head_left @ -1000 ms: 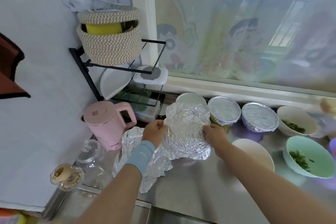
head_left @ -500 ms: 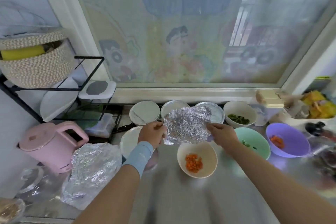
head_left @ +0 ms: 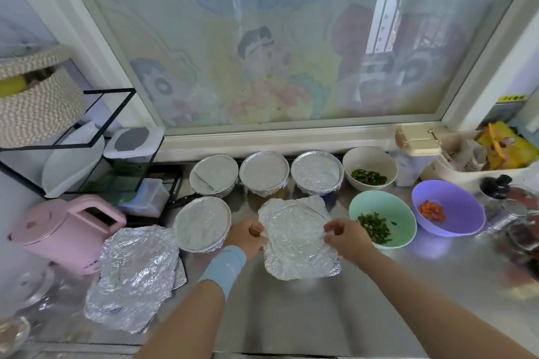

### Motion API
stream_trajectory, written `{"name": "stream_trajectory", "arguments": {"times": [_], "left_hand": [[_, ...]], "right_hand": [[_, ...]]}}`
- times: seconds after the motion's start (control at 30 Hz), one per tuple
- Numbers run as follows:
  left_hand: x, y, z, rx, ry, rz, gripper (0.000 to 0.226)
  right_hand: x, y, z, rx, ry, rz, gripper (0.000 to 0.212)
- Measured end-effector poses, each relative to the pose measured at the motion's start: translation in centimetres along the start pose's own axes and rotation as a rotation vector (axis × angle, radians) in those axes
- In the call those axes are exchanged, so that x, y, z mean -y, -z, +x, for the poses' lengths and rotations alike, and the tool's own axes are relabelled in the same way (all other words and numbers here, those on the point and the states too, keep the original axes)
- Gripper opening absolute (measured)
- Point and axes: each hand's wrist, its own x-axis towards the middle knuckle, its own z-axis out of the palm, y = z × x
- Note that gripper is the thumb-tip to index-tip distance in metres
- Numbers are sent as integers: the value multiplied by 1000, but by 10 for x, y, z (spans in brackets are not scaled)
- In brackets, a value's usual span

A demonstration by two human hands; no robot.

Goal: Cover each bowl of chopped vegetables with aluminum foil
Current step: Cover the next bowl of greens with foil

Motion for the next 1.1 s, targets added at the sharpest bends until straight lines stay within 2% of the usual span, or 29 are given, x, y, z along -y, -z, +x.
{"name": "stream_trajectory", "arguments": {"times": [0.1, 0.2, 0.3, 0.4, 0.5, 0.57, 0.63, 0.73, 0.8, 0.87, 0.97, 1.1], "left_hand": [[10, -5, 7, 40, 33, 161, 21], [19, -9, 13, 53, 65, 242, 20], [22, -13, 19, -33, 46, 329, 20], [16, -18, 24, -186, -220, 440, 24], [-1, -32, 26, -162, -527, 601, 40], [-2, -45, 33, -63, -584, 743, 55], [8, -56, 42, 25, -548, 857, 65], [24, -64, 49, 36, -502, 877, 69], [28, -68, 50, 13, -510, 856, 71], [30, -72, 51, -1, -509, 813, 78], [34, -75, 55, -62, -529, 733, 75], [41, -76, 60, 6, -543, 677, 79]], "right_hand": [[-5, -15, 3, -28, 6, -103, 21], [-10, -30, 3, -46, -20, -109, 23], [-13, -39, 4, -68, -19, -113, 24], [-17, -43, 5, -92, 9, -134, 25], [-20, -46, 3, -100, 13, -155, 27], [-21, -47, 1, -106, -7, -158, 27], [-21, -49, -3, -123, 0, -239, 29], [-15, -58, -8, -207, 190, -577, 51], [-2, -66, -5, -210, 301, -704, 68], [6, -76, 5, -177, 335, -713, 74], [6, -84, 19, -114, 262, -703, 67], [-1, -88, 24, -110, 157, -572, 73]]}}
